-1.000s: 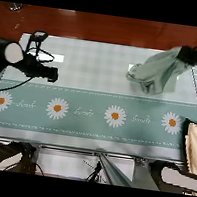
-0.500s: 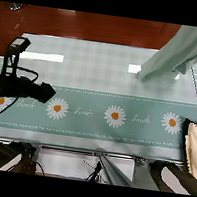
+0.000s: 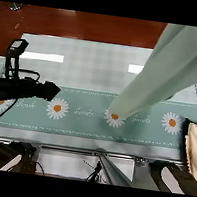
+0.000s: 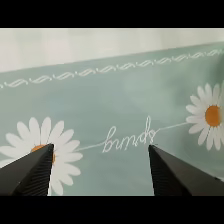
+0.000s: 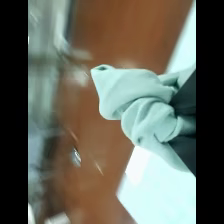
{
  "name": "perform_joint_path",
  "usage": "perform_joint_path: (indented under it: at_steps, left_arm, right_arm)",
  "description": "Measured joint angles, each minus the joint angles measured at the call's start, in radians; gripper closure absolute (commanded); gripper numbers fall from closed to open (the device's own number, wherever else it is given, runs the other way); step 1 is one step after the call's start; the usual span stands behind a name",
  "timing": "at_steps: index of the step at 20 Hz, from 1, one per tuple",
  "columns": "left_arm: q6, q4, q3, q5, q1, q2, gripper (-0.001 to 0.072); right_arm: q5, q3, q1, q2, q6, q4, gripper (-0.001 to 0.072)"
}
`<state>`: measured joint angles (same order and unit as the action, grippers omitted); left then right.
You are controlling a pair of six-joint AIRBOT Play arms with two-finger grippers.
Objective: Fold the shirts.
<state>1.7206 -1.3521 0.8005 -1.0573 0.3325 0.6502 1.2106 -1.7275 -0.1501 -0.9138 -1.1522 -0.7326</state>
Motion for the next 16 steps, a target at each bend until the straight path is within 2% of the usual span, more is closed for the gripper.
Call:
perform_joint_path:
  at_steps: [3, 6, 9, 11, 12, 13, 14, 16]
  left_arm:
    - [0.004, 0.002, -0.002, 0.028, 0.000, 0.000, 0.0005]
    - [0.006, 0.002, -0.003, 0.039, 0.000, 0.000, 0.0005]
    - [0.006, 0.002, -0.005, 0.045, 0.000, 0.000, 0.0006]
    - [0.006, 0.001, -0.005, 0.045, 0.000, 0.000, 0.0006]
    - [0.006, 0.001, -0.005, 0.046, 0.000, 0.000, 0.0005]
    - [0.006, 0.000, -0.005, 0.046, 0.000, 0.000, 0.0006]
    - [0.006, -0.001, -0.005, 0.046, 0.000, 0.000, 0.0005]
    - [0.006, -0.001, -0.005, 0.044, 0.000, 0.000, 0.0005]
  right_arm:
    - [0.001, 0.162, 0.183, -0.013, 0.003, 0.007, 0.0685]
    - [-0.090, 0.355, 0.429, -0.068, -0.031, -0.053, 0.0685]
    - [-0.216, 0.499, 0.628, -0.192, -0.111, -0.106, 0.0685]
    - [-0.280, 0.549, 0.734, -0.307, -0.140, -0.085, 0.0685]
    - [-0.302, 0.563, 0.772, -0.357, -0.144, -0.066, 0.0662]
    - [-0.327, 0.573, 0.805, -0.408, -0.151, -0.047, 0.0351]
    - [-0.341, 0.581, 0.823, -0.447, -0.159, -0.024, 0.0082]
    - [-0.366, 0.581, 0.824, -0.495, -0.164, 0.008, 0.0091]
